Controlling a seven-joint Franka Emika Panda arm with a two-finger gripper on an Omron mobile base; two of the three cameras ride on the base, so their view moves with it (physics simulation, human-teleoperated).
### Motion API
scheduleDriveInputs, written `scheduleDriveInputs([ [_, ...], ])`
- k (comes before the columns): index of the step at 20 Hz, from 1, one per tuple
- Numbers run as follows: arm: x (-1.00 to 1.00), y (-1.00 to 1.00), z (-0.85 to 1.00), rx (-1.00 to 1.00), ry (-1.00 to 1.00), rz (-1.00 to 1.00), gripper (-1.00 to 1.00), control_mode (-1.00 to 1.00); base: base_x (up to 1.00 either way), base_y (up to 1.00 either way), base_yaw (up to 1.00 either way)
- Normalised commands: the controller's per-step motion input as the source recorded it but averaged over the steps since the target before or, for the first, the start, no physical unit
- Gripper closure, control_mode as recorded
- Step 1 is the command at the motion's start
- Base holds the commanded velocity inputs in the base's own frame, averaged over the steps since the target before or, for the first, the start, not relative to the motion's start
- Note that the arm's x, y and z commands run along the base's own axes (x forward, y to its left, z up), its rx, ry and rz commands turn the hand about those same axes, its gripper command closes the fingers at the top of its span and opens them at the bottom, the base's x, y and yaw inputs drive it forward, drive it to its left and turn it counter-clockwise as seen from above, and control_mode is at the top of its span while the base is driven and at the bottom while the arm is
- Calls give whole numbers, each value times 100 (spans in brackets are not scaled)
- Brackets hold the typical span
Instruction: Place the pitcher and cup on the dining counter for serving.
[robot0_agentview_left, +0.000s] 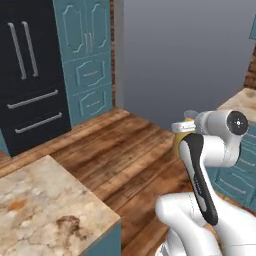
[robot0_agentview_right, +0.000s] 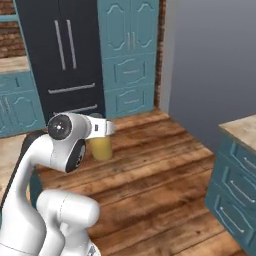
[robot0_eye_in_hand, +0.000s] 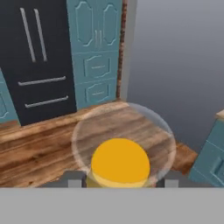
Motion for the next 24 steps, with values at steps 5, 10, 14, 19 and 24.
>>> scheduleDriveInputs([
  [5, 0, 0, 0, 0, 0, 0, 100, 100, 15, 0, 69],
  [10, 0, 0, 0, 0, 0, 0, 100, 100, 5, -1, 68],
  [14, 0, 0, 0, 0, 0, 0, 100, 100, 35, -36, 55],
  [19, 0, 0, 0, 0, 0, 0, 100, 100, 35, -66, 45],
  [24, 0, 0, 0, 0, 0, 0, 100, 100, -3, -50, 51],
])
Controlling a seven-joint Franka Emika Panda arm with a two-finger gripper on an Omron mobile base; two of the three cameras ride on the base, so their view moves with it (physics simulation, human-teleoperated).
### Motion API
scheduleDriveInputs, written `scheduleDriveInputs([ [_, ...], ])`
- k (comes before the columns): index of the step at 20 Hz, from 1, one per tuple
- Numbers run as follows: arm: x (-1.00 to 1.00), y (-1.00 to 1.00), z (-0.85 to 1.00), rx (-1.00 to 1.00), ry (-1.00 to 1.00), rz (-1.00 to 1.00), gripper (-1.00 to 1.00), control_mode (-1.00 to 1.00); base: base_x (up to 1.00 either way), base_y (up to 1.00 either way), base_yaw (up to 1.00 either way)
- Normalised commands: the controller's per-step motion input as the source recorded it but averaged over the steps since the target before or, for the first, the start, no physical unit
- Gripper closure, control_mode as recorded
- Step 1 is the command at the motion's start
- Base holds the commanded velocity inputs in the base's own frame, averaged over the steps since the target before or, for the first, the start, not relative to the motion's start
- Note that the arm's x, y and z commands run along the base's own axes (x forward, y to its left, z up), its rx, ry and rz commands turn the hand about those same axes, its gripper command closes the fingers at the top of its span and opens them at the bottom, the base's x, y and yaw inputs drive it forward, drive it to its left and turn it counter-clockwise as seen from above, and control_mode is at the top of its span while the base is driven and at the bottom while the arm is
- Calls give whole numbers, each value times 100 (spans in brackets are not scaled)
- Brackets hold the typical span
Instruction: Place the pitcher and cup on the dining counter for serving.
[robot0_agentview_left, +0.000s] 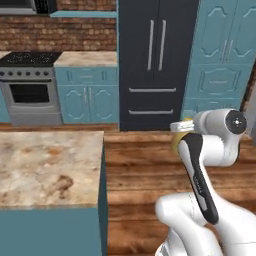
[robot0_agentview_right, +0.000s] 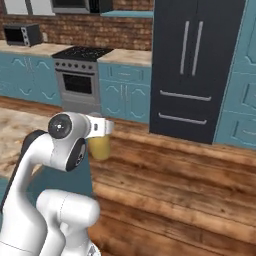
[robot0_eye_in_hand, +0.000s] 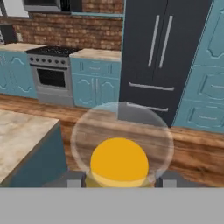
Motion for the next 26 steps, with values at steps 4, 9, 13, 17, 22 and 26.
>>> scheduleDriveInputs([
  [4, 0, 0, 0, 0, 0, 0, 100, 100, -38, 0, 55],
  [9, 0, 0, 0, 0, 0, 0, 100, 100, -4, 70, 46],
  [13, 0, 0, 0, 0, 0, 0, 100, 100, 9, 100, 34],
  [17, 0, 0, 0, 0, 0, 0, 100, 100, 35, 100, 21],
  [22, 0, 0, 0, 0, 0, 0, 100, 100, 53, 100, 13],
  [26, 0, 0, 0, 0, 0, 0, 100, 100, 69, 100, 6],
])
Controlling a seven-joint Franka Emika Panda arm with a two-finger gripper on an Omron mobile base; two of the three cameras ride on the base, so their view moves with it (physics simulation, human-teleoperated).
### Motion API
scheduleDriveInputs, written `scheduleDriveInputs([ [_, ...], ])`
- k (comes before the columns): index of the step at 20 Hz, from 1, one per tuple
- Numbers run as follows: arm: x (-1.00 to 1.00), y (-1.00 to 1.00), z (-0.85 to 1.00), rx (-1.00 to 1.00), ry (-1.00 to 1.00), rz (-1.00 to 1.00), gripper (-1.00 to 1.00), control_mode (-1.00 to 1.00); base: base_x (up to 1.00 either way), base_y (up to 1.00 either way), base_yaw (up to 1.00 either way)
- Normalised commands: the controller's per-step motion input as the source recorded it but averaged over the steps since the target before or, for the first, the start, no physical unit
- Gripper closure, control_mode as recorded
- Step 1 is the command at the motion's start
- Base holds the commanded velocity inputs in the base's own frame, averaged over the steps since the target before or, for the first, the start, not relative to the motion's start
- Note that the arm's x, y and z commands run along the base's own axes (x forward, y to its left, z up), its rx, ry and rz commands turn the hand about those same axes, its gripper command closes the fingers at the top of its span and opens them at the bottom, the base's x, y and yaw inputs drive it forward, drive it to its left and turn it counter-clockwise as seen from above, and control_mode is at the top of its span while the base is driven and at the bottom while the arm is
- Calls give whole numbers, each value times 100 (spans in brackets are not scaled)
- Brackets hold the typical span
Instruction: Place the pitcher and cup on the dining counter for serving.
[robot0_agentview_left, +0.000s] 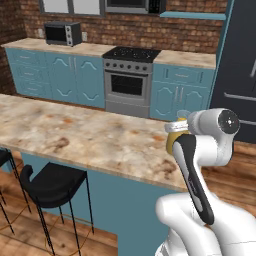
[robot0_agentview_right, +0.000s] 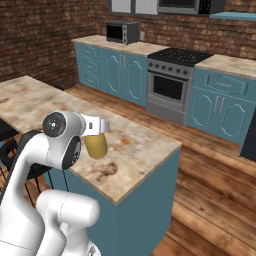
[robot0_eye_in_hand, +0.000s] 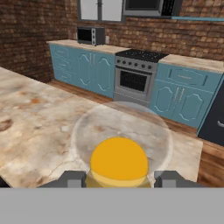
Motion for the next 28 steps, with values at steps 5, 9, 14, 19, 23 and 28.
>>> scheduleDriveInputs([
  [5, 0, 0, 0, 0, 0, 0, 100, 100, 34, 100, 2],
  [9, 0, 0, 0, 0, 0, 0, 100, 100, 0, 96, -10],
  [14, 0, 0, 0, 0, 0, 0, 100, 100, 2, 72, -26],
  [19, 11, 56, 0, -15, -11, -24, 100, -100, 1, 14, -6],
  [23, 26, 58, -7, -15, -10, -30, 100, -100, 0, 0, 0],
  [28, 43, 6, -28, -1, -5, -22, 100, -100, 0, 0, 0],
])
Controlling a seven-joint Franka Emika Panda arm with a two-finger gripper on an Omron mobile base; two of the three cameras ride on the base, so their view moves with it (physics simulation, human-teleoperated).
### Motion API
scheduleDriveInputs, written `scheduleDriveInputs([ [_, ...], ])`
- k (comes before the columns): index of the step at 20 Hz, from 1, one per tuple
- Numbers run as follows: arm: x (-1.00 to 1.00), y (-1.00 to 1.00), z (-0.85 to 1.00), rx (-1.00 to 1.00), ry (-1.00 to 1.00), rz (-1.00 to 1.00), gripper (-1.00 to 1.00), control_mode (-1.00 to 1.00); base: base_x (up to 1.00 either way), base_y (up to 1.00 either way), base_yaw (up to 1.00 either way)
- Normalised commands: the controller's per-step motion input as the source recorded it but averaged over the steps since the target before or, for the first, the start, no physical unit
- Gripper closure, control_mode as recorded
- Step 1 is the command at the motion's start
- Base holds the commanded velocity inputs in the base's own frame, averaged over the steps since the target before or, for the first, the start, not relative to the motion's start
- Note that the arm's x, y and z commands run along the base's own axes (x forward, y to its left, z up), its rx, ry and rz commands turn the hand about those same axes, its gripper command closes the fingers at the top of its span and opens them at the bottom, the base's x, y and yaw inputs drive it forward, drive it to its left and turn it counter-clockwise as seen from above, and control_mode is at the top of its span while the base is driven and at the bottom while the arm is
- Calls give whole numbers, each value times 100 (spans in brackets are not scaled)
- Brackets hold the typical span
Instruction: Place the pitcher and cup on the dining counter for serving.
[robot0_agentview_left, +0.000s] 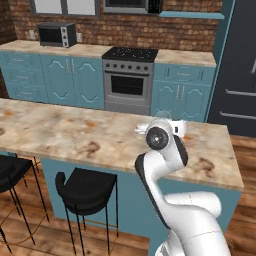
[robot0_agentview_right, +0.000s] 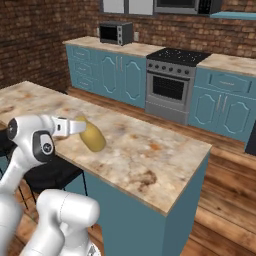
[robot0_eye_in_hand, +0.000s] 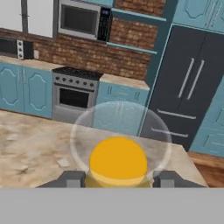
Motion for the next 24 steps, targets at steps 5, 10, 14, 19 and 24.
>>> scheduleDriveInputs([
  [5, 58, 0, -34, 0, 2, -9, 100, -100, 0, 0, 0],
  [10, 50, 0, -12, 1, 9, 0, 100, -100, 0, 0, 0],
  [14, 43, 0, 0, 12, 10, 0, 100, -100, 0, 0, 0],
  [19, 33, 7, -6, 9, 3, 0, 100, -100, 0, 0, 0],
  [24, 34, 9, -37, 1, 0, 0, 100, -100, 0, 0, 0],
])
